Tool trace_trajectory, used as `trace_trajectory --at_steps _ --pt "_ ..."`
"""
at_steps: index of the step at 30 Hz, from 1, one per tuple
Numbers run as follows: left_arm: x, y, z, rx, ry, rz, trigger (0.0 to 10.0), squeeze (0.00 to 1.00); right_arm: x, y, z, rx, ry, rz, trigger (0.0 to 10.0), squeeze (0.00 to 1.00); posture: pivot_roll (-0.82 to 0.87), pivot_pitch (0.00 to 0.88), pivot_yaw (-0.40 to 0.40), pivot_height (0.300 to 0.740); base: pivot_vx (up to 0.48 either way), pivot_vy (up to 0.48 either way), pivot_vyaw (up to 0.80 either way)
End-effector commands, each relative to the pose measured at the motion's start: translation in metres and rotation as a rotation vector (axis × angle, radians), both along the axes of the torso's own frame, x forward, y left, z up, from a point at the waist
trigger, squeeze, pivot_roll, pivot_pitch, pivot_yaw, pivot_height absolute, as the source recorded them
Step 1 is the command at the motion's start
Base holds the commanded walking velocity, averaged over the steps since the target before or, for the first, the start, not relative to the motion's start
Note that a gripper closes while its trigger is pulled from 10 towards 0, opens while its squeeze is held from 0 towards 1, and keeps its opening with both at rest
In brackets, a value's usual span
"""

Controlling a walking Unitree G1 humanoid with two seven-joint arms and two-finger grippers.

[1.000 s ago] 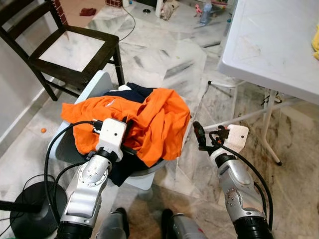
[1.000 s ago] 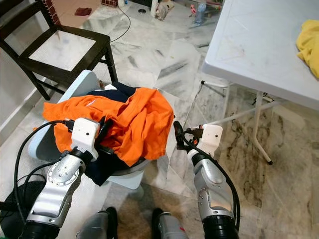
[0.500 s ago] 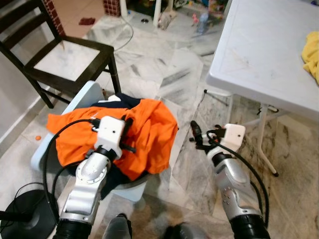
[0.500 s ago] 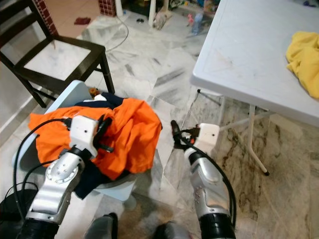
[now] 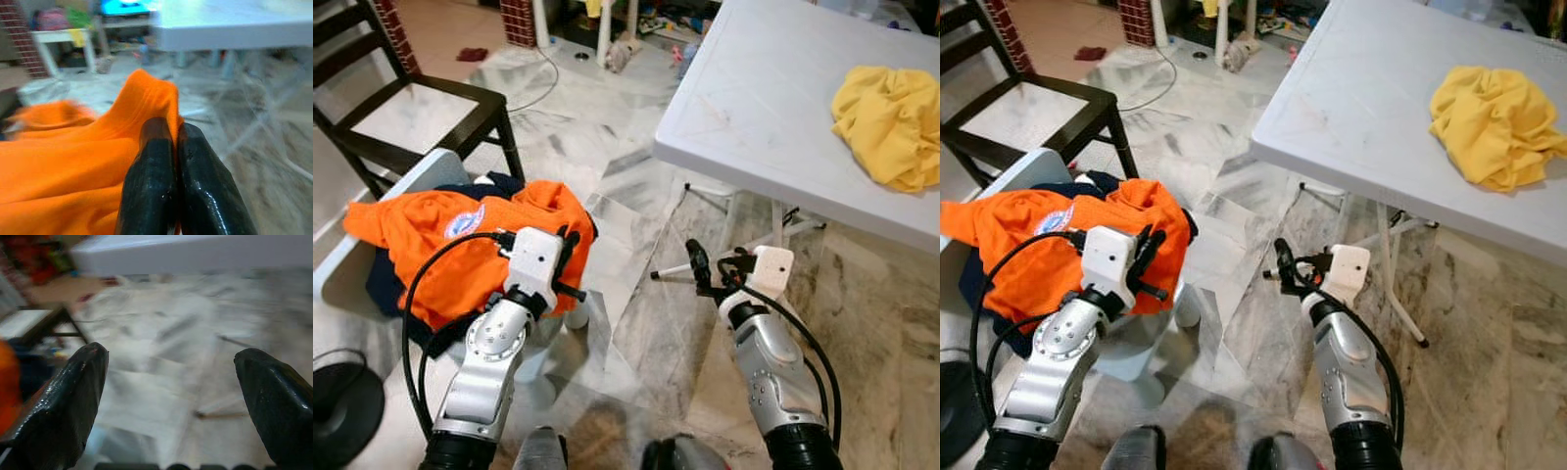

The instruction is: Hang hanger

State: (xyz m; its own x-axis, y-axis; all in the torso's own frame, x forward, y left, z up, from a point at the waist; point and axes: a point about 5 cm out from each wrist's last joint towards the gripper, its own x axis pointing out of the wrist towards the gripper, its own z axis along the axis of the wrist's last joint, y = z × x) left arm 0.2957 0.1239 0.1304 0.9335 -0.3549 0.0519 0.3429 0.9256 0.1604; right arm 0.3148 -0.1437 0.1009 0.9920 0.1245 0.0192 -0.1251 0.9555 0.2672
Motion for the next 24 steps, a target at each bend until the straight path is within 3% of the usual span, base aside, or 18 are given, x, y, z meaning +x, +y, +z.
trace_trajectory --at_steps 1,6,24 --pt "-0.002 -0.012 0.002 -0.004 -0.003 -0.058 10.0 0.00 -0.006 -0.011 -0.011 0.001 0.042 -0.043 10.0 0.00 0.13 0.221 -0.051 0.740 0.000 -0.424 -0.80" --pt "-0.001 -0.014 0.003 -0.002 -0.005 -0.072 10.0 0.00 -0.007 -0.014 -0.011 0.002 0.040 -0.058 10.0 0.00 0.12 0.218 -0.046 0.740 0.000 -0.427 -0.55" --pt "0.007 -0.025 0.013 -0.035 -0.024 -0.142 10.0 0.00 -0.008 -0.021 -0.011 -0.008 0.037 -0.093 10.0 0.00 0.09 0.203 -0.034 0.740 0.000 -0.374 0.00"
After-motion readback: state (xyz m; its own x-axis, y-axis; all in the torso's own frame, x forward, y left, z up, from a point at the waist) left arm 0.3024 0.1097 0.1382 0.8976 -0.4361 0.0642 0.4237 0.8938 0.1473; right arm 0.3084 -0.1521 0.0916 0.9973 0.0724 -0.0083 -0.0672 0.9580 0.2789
